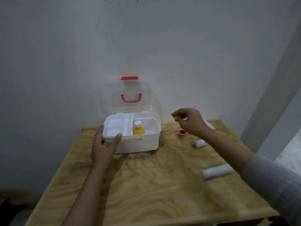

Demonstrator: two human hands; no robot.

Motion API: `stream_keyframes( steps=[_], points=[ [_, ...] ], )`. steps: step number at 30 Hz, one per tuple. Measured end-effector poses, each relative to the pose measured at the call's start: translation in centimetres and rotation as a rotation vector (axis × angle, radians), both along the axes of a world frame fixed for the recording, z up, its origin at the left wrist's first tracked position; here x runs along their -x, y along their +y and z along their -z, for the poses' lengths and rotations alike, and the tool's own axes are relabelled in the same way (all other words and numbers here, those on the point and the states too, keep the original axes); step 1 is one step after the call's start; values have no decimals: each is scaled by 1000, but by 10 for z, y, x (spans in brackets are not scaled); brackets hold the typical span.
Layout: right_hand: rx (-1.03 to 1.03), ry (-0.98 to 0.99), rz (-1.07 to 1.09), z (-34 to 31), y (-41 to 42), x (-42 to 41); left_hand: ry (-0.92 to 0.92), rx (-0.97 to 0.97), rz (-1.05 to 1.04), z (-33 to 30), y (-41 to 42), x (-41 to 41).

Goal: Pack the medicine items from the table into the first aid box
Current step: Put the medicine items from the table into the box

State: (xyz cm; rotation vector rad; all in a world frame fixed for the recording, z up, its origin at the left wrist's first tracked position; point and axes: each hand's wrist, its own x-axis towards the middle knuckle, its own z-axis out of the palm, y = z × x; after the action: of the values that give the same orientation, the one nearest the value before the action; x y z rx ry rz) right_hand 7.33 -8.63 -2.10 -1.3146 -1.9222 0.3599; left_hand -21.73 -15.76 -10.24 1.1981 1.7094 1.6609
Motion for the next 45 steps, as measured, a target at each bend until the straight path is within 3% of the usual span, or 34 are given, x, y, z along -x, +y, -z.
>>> stream_keyframes(
  steps=[7,16,21,29,35,45],
  points=[
    [242,-109,473,43,32,-110,18,-6,-8,-1,0,-2],
    [297,-50,440,72,41,-114,4,15,6,-7,-2,-3],
    [161,26,457,68,39,-109,25,48,22,-9,-2,1],
    [-14,83,287,28,12,-94,-33,27,30,-10,-3,-1],
    [-89,150,39,-20,-15,-55,-66,17,56,-9,-4,2],
    [-61,-58,-144,-39,-8,31,-34,66,77,-15,-6,5]
  ],
)
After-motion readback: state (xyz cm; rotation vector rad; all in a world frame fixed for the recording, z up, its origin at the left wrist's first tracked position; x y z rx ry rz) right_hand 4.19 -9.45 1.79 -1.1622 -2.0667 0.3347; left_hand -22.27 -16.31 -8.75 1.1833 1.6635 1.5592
